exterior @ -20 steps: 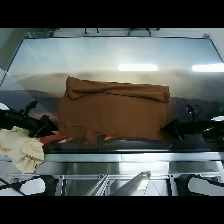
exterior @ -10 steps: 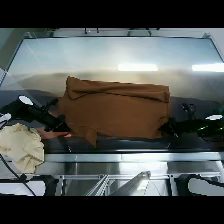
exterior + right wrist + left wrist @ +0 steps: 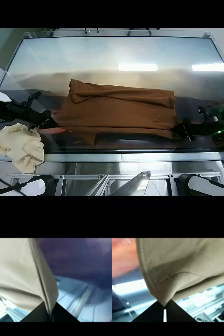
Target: Fold the shirts.
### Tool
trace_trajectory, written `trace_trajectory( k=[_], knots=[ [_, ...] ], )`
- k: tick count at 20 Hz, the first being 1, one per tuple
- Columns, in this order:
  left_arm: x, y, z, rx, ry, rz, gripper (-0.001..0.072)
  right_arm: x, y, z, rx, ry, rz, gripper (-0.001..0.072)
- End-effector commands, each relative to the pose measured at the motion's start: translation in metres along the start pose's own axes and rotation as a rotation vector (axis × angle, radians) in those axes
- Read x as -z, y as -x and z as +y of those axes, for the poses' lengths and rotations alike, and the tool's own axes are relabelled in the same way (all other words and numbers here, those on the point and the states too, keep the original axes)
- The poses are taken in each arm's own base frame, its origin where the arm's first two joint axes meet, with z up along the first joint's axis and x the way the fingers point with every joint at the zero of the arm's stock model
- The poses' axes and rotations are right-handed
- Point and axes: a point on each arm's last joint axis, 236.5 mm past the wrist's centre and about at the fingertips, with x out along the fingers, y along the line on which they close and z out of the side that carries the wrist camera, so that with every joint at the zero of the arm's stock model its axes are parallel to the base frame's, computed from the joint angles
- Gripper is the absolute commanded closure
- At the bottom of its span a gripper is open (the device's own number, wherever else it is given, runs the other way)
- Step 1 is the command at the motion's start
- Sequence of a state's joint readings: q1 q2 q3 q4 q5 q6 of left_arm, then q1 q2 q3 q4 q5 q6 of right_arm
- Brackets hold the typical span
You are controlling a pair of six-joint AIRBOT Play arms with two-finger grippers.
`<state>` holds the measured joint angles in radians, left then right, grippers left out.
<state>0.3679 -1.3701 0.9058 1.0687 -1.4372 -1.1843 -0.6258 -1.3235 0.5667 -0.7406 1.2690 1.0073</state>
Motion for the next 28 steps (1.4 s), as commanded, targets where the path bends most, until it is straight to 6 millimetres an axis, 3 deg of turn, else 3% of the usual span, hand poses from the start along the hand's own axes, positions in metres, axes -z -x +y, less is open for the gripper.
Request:
trace_trajectory(
  k=[1,4,7,10,14,16,19,23,26,27,28],
  knots=[
    [0.01,0.008,0.003,0.027,0.02,-0.061,0.0673,0.001,0.013,0.016,-0.051,-0.011,-0.024,0.0684],
    [0.005,0.014,-0.032,0.143,-0.04,-0.112,0.0674,0.005,0.018,0.026,-0.074,0.011,-0.019,0.0684],
    [-0.018,0.045,-0.07,0.193,-0.125,-0.222,0.0673,-0.01,0.028,0.062,-0.194,0.037,-0.107,0.0684],
    [-0.06,0.084,-0.112,0.213,-0.249,-0.32,0.0673,-0.047,0.041,0.099,-0.277,0.109,-0.233,0.0684],
    [-0.124,0.093,-0.14,0.202,-0.313,-0.329,0.0673,-0.1,0.033,0.131,-0.228,0.212,-0.311,0.0684],
    [-0.157,0.079,-0.142,0.208,-0.304,-0.304,0.0673,-0.128,0.019,0.136,-0.193,0.235,-0.33,0.0684],
    [-0.19,0.039,-0.124,0.22,-0.248,-0.215,0.0675,-0.158,-0.014,0.12,-0.153,0.224,-0.308,0.0684],
    [-0.206,-0.011,-0.098,0.242,-0.203,-0.092,0.0686,-0.164,-0.05,0.079,-0.114,0.226,-0.247,0.0683],
    [-0.204,-0.027,-0.086,0.261,-0.161,-0.012,0.0648,-0.168,-0.048,0.067,-0.09,0.29,-0.252,0.0672],
    [-0.2,-0.023,-0.083,0.27,-0.151,0.019,0.0491,-0.174,-0.037,0.07,-0.098,0.306,-0.265,0.0542],
    [-0.196,-0.016,-0.086,0.275,-0.145,0.045,0.0453,-0.179,-0.021,0.076,-0.117,0.323,-0.281,0.03]
  ],
)
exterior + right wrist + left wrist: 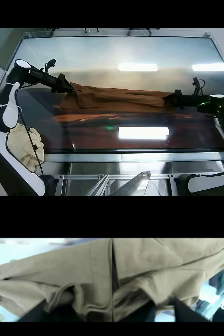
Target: Fold the shirts.
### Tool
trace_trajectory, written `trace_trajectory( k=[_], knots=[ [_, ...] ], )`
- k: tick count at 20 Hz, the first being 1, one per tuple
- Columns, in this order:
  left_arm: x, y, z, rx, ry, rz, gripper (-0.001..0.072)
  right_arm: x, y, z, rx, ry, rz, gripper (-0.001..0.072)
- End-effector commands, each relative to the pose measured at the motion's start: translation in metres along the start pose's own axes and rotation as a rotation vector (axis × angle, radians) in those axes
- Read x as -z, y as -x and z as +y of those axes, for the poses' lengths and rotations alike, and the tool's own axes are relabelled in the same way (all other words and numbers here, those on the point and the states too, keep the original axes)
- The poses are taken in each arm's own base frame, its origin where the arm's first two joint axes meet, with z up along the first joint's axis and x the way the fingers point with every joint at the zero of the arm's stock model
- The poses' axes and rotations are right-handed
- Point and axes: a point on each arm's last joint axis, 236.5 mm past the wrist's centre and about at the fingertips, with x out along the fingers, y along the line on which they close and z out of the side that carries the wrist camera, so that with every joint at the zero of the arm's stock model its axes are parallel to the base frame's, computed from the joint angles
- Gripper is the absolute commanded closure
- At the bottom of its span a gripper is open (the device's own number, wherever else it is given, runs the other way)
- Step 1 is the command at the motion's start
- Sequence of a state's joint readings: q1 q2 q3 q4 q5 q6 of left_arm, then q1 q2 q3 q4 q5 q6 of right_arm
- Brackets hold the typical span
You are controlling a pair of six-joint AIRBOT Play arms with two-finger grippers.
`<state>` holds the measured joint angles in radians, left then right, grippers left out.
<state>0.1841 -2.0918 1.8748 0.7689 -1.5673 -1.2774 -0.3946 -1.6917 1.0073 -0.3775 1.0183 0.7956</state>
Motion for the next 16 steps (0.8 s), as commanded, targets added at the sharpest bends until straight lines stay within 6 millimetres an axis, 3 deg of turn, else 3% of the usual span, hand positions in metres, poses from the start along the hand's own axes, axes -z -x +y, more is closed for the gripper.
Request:
trace_trajectory(
  k=[1,3,4,6,9,11,12,13,15,16],
  knots=[
    [0.008,0.013,0.001,0.031,0.033,0.08,0.0453,-0.024,0.027,0.002,-0.019,0.089,-0.026,0.0166],
    [-0.005,0.039,-0.013,0.037,-0.002,0.026,0.0453,-0.045,0.052,-0.004,0.038,0.139,-0.044,0.014],
    [-0.014,0.054,-0.021,0.049,-0.017,-0.024,0.0453,-0.051,0.06,-0.012,0.081,0.13,-0.04,0.0057],
    [-0.023,0.075,-0.028,0.065,-0.014,-0.114,0.0453,-0.047,0.063,-0.027,0.144,0.134,-0.006,0.0057],
    [-0.02,0.091,-0.018,0.064,0.048,-0.18,0.0453,-0.02,0.042,-0.04,0.149,0.072,0.102,0.0057],
    [-0.014,0.098,-0.018,0.067,0.062,-0.185,0.0458,0.003,0.018,-0.035,0.095,0.031,0.194,0.0057],
    [-0.011,0.099,-0.023,0.07,0.054,-0.177,0.062,0.015,0.006,-0.032,0.076,0.025,0.239,0.0058],
    [-0.01,0.099,-0.034,0.087,0.032,-0.173,0.0696,0.024,-0.004,-0.028,0.059,0.018,0.27,0.0122],
    [-0.011,0.091,-0.067,0.147,-0.042,-0.17,0.0697,0.028,-0.02,-0.013,0.017,0.008,0.276,0.0352],
    [-0.011,0.083,-0.084,0.162,-0.088,-0.16,0.0697,0.025,-0.023,-0.004,-0.01,0.008,0.262,0.0591]
  ],
)
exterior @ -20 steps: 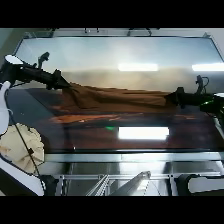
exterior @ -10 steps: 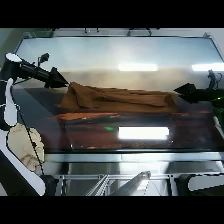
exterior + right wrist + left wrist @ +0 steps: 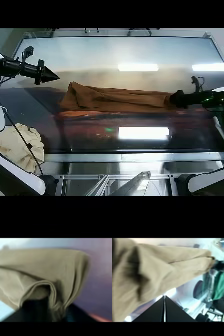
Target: Fold the shirts.
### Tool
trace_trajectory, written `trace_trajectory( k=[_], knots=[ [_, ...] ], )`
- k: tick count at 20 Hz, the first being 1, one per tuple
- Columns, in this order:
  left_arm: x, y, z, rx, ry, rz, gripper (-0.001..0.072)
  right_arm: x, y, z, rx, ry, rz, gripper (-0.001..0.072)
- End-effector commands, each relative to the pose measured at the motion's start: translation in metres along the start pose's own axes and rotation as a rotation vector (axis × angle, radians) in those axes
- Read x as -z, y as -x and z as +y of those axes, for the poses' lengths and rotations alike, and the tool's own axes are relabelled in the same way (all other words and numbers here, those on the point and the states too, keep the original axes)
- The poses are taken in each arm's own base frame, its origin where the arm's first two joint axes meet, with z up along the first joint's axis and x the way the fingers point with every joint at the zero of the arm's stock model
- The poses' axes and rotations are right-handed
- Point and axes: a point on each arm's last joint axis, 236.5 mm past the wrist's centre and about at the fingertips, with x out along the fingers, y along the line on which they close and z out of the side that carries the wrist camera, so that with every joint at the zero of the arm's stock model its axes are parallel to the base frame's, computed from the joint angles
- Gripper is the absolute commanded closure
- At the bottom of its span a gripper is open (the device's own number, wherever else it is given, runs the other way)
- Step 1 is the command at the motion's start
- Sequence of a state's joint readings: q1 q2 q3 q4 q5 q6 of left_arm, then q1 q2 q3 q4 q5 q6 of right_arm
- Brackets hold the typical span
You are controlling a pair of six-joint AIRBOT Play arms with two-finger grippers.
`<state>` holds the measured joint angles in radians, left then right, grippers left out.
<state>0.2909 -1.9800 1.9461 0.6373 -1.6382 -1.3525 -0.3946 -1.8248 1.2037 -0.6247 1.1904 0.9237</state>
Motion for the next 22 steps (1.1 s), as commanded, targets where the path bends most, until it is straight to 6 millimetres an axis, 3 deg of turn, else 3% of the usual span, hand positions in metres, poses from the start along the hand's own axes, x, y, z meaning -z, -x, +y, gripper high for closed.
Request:
trace_trajectory(
  k=[1,3,6,8,11,14,17,19,20,22],
  knots=[
    [0.005,-0.026,-0.047,0.054,-0.125,0.022,0.0697,-0.001,-0.016,0.028,-0.092,-0.015,0.018,0.0684],
    [0.015,-0.067,-0.066,0.02,-0.188,0.078,0.0697,-0.003,-0.003,0.047,-0.131,0.03,0.041,0.0684],
    [0.033,-0.147,-0.09,-0.056,-0.287,0.127,0.0696,-0.004,0.027,0.089,-0.193,0.102,0.068,0.0684],
    [0.047,-0.205,-0.102,-0.102,-0.349,0.145,0.0697,-0.009,0.053,0.137,-0.295,0.162,0.027,0.0684],
    [0.064,-0.284,-0.094,-0.226,-0.406,0.14,0.0697,-0.006,0.102,0.222,-0.512,0.271,-0.046,0.0684],
    [0.08,-0.335,-0.086,-0.294,-0.413,0.185,0.0697,0.012,0.117,0.263,-0.552,0.362,-0.047,0.0684],
    [0.098,-0.367,-0.078,-0.29,-0.391,0.227,0.0697,0.034,0.106,0.295,-0.575,0.422,0.003,0.0684],
    [0.098,-0.366,-0.082,-0.269,-0.374,0.228,0.0694,0.049,0.091,0.313,-0.595,0.448,0.051,0.0684],
    [0.096,-0.358,-0.1,-0.206,-0.345,0.22,0.0693,0.056,0.082,0.321,-0.6,0.454,0.076,0.0684],
    [0.091,-0.317,-0.165,0.022,-0.343,0.219,0.0694,0.064,0.061,0.339,-0.594,0.464,0.083,0.0684]
  ],
)
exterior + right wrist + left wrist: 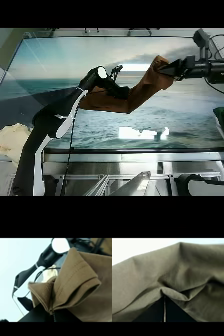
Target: Fold the shirts.
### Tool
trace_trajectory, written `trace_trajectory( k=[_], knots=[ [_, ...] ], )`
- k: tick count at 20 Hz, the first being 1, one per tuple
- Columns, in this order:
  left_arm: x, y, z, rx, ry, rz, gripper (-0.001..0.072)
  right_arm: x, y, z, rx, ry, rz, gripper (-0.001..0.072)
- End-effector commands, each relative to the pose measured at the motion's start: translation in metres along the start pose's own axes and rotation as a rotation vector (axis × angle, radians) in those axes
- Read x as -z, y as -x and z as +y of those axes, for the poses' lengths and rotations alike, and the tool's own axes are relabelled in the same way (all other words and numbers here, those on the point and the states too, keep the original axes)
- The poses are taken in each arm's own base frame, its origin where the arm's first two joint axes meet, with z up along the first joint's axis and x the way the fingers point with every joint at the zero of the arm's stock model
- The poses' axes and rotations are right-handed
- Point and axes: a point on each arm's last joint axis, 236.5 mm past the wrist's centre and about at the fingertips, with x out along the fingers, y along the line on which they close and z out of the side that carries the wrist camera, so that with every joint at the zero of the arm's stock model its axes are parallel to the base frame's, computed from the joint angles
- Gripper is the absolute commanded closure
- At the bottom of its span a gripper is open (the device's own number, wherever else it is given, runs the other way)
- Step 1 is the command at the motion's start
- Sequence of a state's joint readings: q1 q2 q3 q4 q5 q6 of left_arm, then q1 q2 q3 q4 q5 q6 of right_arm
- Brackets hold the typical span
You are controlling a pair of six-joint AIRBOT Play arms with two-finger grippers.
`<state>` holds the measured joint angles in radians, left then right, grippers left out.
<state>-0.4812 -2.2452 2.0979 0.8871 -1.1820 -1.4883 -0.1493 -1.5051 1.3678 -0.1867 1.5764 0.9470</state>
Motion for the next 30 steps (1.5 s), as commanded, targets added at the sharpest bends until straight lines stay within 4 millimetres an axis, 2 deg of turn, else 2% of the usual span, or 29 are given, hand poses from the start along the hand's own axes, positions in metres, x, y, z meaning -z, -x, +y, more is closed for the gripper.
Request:
trace_trajectory(
  k=[1,2,4,6,7,8,9,10,11,12,13,14,15,16,17,18,19,21,22,24,26,27,28,29,30],
  knots=[
    [-0.02,0.087,-0.083,0.342,-0.049,-0.07,0.0694,0.0,-0.048,0.013,-0.003,0.021,0.013,0.0684],
    [-0.025,0.141,-0.107,0.448,-0.092,-0.116,0.0695,-0.004,-0.067,0.01,0.022,0.027,-0.007,0.0684],
    [-0.03,0.241,-0.128,0.561,-0.154,-0.222,0.0695,-0.013,-0.109,-0.005,0.086,0.035,-0.06,0.0684],
    [-0.028,0.33,-0.124,0.569,-0.206,-0.349,0.0694,-0.016,-0.164,-0.033,0.176,0.024,-0.124,0.0684],
    [-0.024,0.359,-0.119,0.564,-0.21,-0.401,0.0694,-0.011,-0.196,-0.05,0.226,0.017,-0.147,0.0684],
    [-0.019,0.383,-0.112,0.557,-0.22,-0.453,0.0694,0.001,-0.235,-0.067,0.263,0.018,-0.143,0.0684],
    [-0.013,0.397,-0.103,0.54,-0.217,-0.485,0.0694,0.019,-0.271,-0.079,0.269,0.019,-0.108,0.0684],
    [-0.008,0.407,-0.093,0.522,-0.208,-0.506,0.0694,0.038,-0.307,-0.09,0.264,0.023,-0.064,0.0684],
    [-0.003,0.413,-0.084,0.511,-0.19,-0.524,0.0694,0.053,-0.335,-0.097,0.248,0.029,-0.024,0.0683],
    [0.002,0.417,-0.074,0.502,-0.17,-0.536,0.0694,0.064,-0.356,-0.102,0.229,0.033,0.007,0.0507],
    [0.006,0.418,-0.067,0.499,-0.151,-0.543,0.0694,0.068,-0.366,-0.101,0.205,0.039,0.028,0.0253],
    [0.01,0.417,-0.06,0.498,-0.131,-0.543,0.0694,0.066,-0.369,-0.096,0.181,0.022,0.038,0.0239],
    [0.015,0.415,-0.055,0.5,-0.112,-0.537,0.0694,0.061,-0.364,-0.088,0.158,0.015,0.047,0.0341],
    [0.02,0.41,-0.053,0.505,-0.104,-0.528,0.0694,0.057,-0.352,-0.076,0.122,0.018,0.071,0.0524],
    [0.025,0.406,-0.051,0.508,-0.101,-0.519,0.0694,0.051,-0.337,-0.067,0.093,0.023,0.095,0.0606],
    [0.029,0.401,-0.05,0.512,-0.102,-0.509,0.0694,0.04,-0.316,-0.06,0.076,0.011,0.111,0.0655],
    [0.033,0.397,-0.048,0.517,-0.098,-0.497,0.0694,0.029,-0.292,-0.058,0.08,-0.019,0.124,0.0684],
    [0.037,0.389,-0.044,0.526,-0.082,-0.48,0.0694,0.009,-0.235,-0.064,0.139,-0.052,0.15,0.0685],
    [0.039,0.384,-0.04,0.53,-0.067,-0.468,0.0695,0.005,-0.203,-0.071,0.201,-0.077,0.179,0.0685],
    [0.048,0.375,-0.038,0.549,-0.058,-0.433,0.0695,0.017,-0.14,-0.095,0.385,-0.12,0.262,0.0686],
    [0.055,0.367,-0.034,0.565,-0.043,-0.409,0.0695,0.029,-0.082,-0.13,0.607,-0.122,0.29,0.0684],
    [0.056,0.361,-0.032,0.57,-0.028,-0.402,0.0695,0.033,-0.058,-0.148,0.7,-0.148,0.276,0.0662],
    [0.058,0.356,-0.03,0.573,-0.019,-0.397,0.0695,0.034,-0.044,-0.163,0.745,-0.175,0.26,0.0378],
    [0.058,0.352,-0.027,0.572,-0.009,-0.4,0.0695,0.033,-0.037,-0.177,0.765,-0.194,0.242,0.0008],
    [0.057,0.35,-0.024,0.571,0.003,-0.403,0.0695,0.033,-0.035,-0.191,0.774,-0.213,0.228,0.0008]
  ],
)
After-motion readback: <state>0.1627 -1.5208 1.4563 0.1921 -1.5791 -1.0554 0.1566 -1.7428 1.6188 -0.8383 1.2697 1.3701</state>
